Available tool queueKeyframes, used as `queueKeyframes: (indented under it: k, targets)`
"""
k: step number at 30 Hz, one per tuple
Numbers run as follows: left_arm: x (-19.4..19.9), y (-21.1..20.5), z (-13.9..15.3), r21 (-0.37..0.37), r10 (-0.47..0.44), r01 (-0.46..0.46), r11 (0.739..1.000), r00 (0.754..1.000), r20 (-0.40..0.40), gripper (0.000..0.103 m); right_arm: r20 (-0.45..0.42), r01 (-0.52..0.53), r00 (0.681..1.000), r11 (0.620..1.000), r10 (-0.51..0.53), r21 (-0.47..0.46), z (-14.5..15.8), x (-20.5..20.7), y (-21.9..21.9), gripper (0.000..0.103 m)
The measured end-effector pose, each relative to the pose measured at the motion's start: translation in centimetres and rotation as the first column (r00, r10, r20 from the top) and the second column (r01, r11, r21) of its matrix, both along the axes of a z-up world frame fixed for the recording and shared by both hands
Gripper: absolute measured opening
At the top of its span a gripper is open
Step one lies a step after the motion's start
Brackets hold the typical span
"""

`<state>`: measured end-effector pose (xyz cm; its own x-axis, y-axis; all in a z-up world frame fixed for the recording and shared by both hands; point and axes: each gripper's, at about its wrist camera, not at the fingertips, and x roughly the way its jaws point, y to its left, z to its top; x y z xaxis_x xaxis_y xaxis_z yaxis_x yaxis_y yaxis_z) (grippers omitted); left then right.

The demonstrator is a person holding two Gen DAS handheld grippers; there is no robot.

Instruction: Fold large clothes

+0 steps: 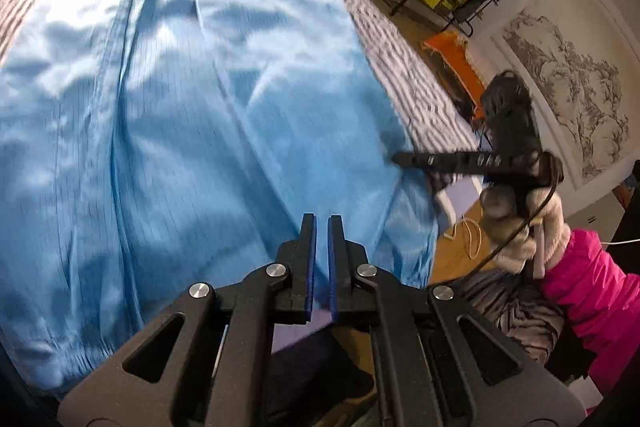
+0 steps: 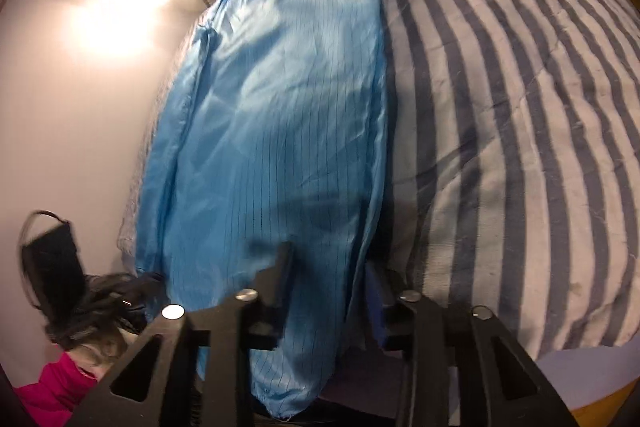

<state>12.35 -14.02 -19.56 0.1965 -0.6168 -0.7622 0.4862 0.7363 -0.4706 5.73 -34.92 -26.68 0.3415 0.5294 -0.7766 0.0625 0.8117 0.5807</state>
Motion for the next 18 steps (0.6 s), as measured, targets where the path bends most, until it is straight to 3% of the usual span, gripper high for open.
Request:
queueKeyframes:
  k: [1,5,6,8,10,15,16,17,18]
  targets:
    - [0.4,-0.2,0.3,0.006,0.011,-0.011,1.0,1.0,0.008,0.002,0.005,0.002,1.0,1.0,-0.002,0.002,0.0,0.0,0.2,0.019]
    - [1.6,-1.3,1.7,-0.012,0.028,-0.027,1.0,0.997,0.069,0.002,0.022,0.03,0.999,0.999,-0.031,0.045,0.6,-0.7,-0.2,0.02]
    - [1.9,-1.9,1.6,0.009,0.011,-0.012,1.0,0.996,0.087,0.002,0.031,0.039,0.999,0.998,-0.041,0.048,0.8,-0.9,-0.6,0.023]
    - [2.8,-3.1,0.8,0.039,-0.009,0.006,0.999,0.997,0.079,0.002,0.042,0.088,0.995,0.995,-0.09,0.048,1.3,-1.6,-1.8,0.05]
    - [3.7,-3.7,-0.8,0.042,-0.014,0.013,0.999,1.0,0.028,0.002,0.037,0.137,0.989,0.988,-0.14,0.078,1.2,-2.0,-3.2,0.052]
    - [4.5,-5.0,-3.7,0.045,-0.023,0.025,0.999,0.998,-0.051,0.002,0.005,0.155,0.988,0.982,-0.156,0.109,-0.1,-1.6,-3.5,0.048]
    - [4.3,-5.2,-4.0,0.045,-0.027,0.029,0.999,0.998,-0.056,0.002,0.009,0.147,0.989,0.983,-0.149,0.108,-0.1,-1.4,-3.1,0.043]
    - [4.3,-5.4,-4.3,0.048,-0.031,0.034,0.998,0.998,-0.057,0.002,0.019,0.133,0.991,0.986,-0.136,0.102,0.0,-1.2,-2.7,0.029]
    - [4.1,-5.6,-4.5,0.052,-0.035,0.038,0.998,0.998,-0.055,0.002,0.021,0.126,0.991,0.987,-0.129,0.101,0.0,-1.1,-2.2,0.022]
